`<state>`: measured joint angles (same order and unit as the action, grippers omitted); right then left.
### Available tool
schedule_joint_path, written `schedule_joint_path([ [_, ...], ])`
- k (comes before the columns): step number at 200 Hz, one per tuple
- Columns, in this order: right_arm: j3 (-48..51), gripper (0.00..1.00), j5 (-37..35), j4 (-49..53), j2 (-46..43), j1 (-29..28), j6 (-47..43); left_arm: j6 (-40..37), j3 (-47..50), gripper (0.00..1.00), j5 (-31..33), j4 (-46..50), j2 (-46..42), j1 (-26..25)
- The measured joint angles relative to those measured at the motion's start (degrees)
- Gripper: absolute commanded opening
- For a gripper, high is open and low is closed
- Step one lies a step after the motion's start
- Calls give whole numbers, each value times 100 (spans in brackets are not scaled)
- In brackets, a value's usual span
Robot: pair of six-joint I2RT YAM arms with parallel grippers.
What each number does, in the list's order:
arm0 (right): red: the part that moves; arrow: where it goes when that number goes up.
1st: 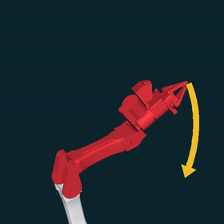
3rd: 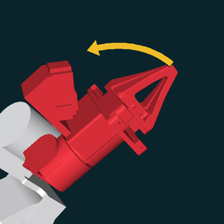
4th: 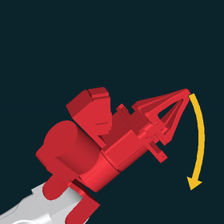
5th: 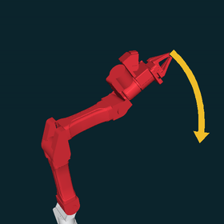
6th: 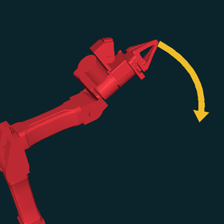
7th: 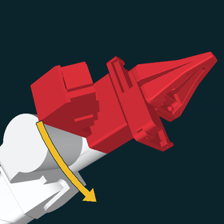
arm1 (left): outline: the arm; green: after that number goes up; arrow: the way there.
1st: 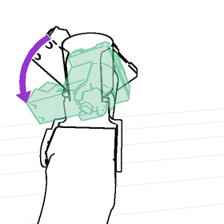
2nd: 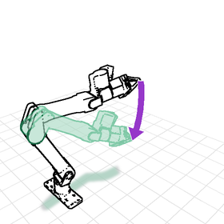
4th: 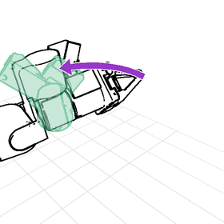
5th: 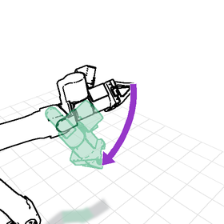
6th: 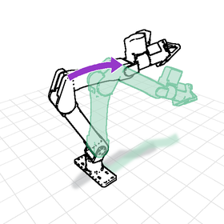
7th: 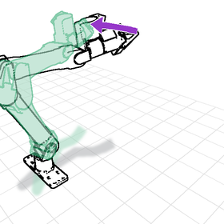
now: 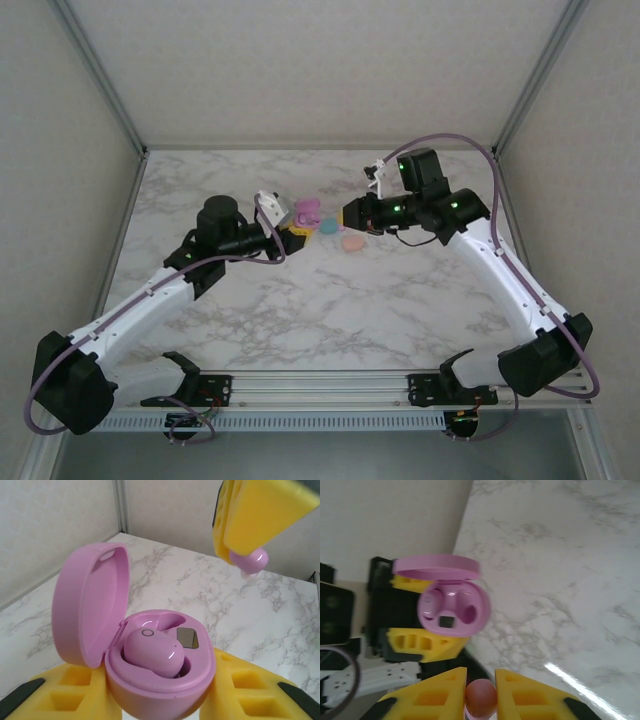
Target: Insert the wireless bluetooth earbuds into the charging case
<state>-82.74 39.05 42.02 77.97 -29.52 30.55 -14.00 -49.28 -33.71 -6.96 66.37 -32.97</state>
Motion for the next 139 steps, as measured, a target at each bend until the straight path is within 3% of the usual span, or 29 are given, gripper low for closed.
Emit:
schedule_joint_path([
  [59,0,20,433,-337,17,-4,321,-85,-129,36,-166,-7,55,-31],
  [139,-9,20,476,-354,17,-4,361,-170,-173,36,-358,-7,59,-37],
])
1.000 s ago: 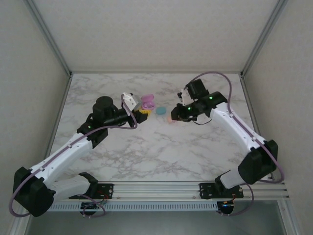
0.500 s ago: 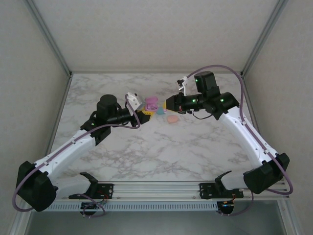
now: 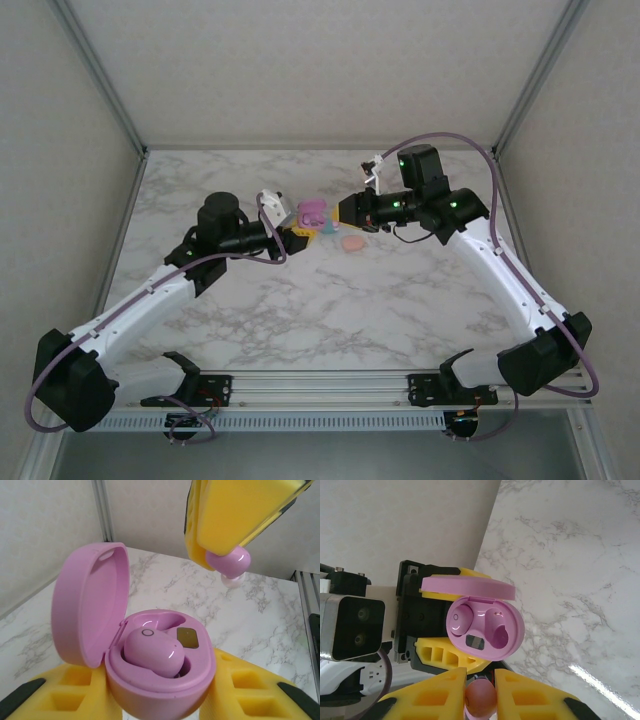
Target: Insert the wireless bluetooth earbuds into the charging case
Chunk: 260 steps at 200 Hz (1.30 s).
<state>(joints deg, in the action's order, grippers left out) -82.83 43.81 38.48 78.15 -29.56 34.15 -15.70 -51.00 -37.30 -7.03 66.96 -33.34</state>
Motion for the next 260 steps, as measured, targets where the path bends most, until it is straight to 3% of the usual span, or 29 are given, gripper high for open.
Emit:
schedule_joint_path([
  [260,0,22,289,-785,323,-98,461,-37,-177,36,-337,-9,55,-33],
])
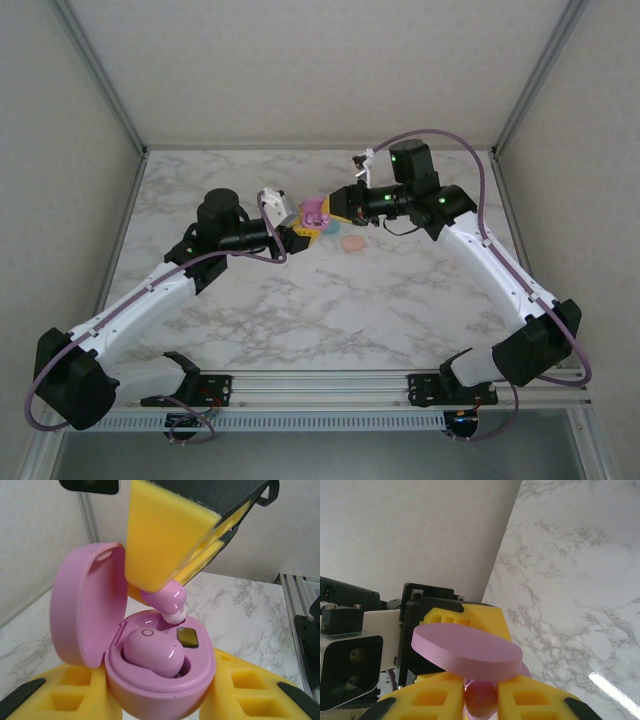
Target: Insert the wireless bluetooth earbuds into the charging case
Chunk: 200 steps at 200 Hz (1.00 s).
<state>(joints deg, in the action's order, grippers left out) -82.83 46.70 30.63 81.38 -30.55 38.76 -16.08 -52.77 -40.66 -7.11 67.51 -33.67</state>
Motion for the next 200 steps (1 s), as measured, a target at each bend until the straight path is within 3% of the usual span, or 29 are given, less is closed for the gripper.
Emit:
schedule_joint_path([
  [28,0,22,-20,0,0,-15,-17,92,0,36,-22,-79,0,-4],
  [108,0,37,-87,15,-17,-33,-83,195,0,36,-20,-48,2,-4],
  [188,-76,43,-518,363,-70,-46,-208,195,0,36,-22,-83,0,-4],
  [200,-94,47,-603,404,-116,-46,-219,192,0,36,-20,-79,0,-4],
])
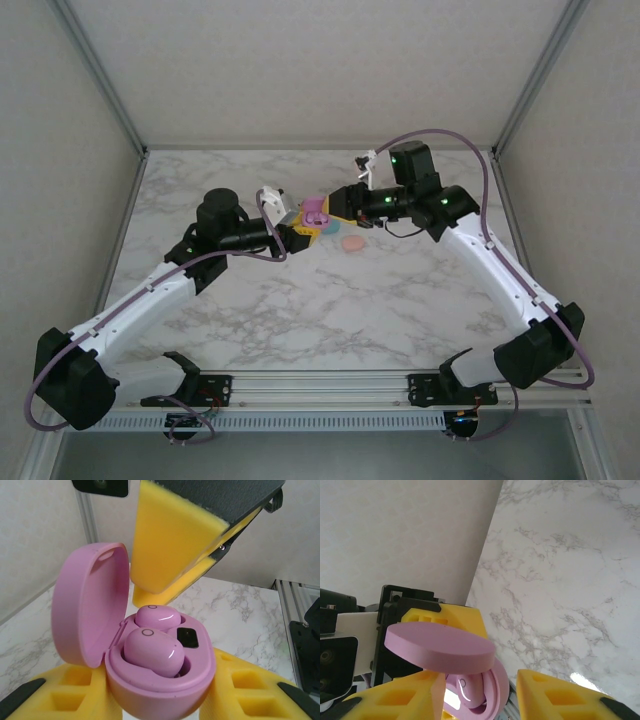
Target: Insert the wireless bluetooth earbuds into the charging case
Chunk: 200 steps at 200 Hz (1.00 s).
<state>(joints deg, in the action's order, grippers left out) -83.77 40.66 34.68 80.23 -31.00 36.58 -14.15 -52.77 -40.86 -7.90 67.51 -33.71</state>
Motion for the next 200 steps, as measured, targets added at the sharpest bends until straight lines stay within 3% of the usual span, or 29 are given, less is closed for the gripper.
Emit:
schedule_joint_path([
  [51,-219,55,-970,155,-531,0,37,-87,0,37,2,68,0,-2],
  [90,-793,56,-1335,192,-181,0,291,-201,-15,37,2,212,-7,-70],
  [147,-1102,64,-997,501,721,-55,304,-232,-31,37,94,234,-125,-114],
  [200,-420,65,-354,402,240,-92,243,-101,-33,37,275,35,-129,-111],
])
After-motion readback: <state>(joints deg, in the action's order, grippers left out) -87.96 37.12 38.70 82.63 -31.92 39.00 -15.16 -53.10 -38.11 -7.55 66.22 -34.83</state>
